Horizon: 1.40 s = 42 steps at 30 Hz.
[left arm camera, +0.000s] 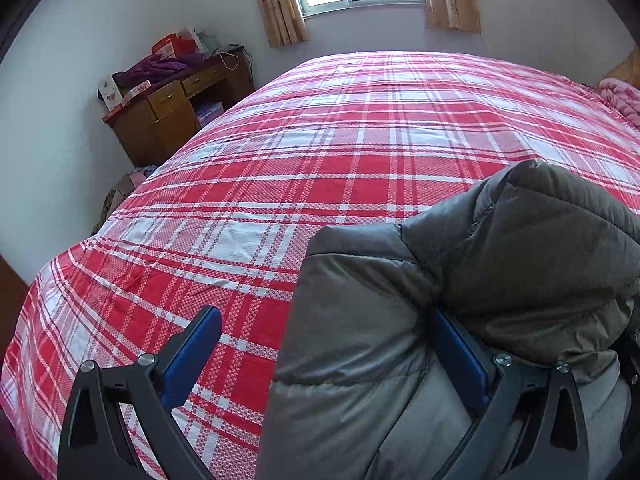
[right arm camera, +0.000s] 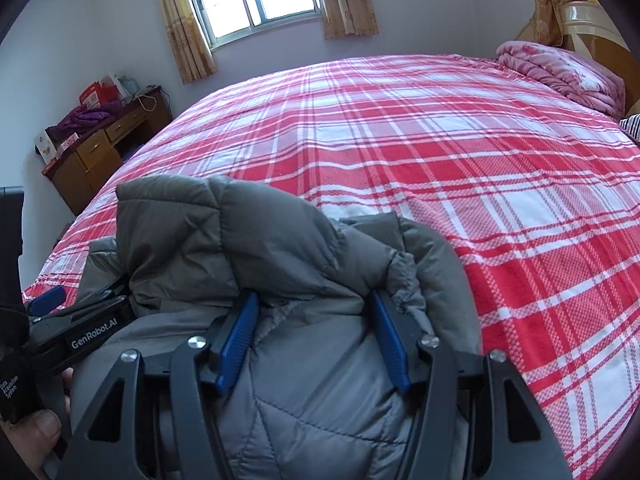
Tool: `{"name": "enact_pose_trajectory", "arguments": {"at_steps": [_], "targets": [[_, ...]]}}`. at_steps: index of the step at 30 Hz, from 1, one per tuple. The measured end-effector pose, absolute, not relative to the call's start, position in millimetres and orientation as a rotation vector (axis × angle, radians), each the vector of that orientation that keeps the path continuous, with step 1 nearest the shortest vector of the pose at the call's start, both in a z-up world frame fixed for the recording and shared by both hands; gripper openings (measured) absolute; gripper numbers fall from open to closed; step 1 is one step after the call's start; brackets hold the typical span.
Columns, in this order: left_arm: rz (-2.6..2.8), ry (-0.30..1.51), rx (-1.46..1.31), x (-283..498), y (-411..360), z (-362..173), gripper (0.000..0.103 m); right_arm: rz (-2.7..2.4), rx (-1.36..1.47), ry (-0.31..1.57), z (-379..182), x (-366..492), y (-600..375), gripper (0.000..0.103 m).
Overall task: Fold large clothes
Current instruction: 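Hold the jacket bundle in both tools and lift it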
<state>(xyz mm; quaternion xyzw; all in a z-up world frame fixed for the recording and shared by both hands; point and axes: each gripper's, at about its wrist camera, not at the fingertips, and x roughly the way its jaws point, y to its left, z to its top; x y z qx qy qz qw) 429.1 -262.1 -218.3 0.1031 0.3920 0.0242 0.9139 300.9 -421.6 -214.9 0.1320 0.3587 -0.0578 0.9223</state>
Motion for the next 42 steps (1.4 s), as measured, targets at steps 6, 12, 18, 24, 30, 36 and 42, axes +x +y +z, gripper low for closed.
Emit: {"name": "enact_pose_trajectory", "arguments": {"at_steps": [6,12,18,24,30,36,42], "targets": [[0.047,0.812,0.211,430.5,-261.3,-219.9,0.102,-0.132,0.254,0.754,-215.5,303.8,-418.3,0.06],[0.042,0.818,0.206,431.7,-261.2,-221.0,0.102,-0.14,0.238,0.767,-216.5,306.4,-416.6,0.062],[0.045,0.813,0.208,431.3,-262.1,-221.6,0.102,-0.147,0.229,0.768,-217.1,306.8,-415.1,0.062],[0.044,0.813,0.209,431.1,-262.7,-222.0,0.102,-0.155,0.214,0.774,-217.0,307.9,-413.5,0.062],[0.044,0.813,0.207,431.4,-262.7,-222.3,0.102,-0.156,0.211,0.773,-217.1,308.6,-412.9,0.062],[-0.023,0.863,0.189,428.2,-252.3,-209.6,0.102,-0.155,0.21,0.778,-215.8,308.3,-412.5,0.064],[-0.174,0.843,0.035,366.8,-213.9,-174.1,0.102,-0.146,0.275,0.695,-180.5,253.3,-410.0,0.073]]}}
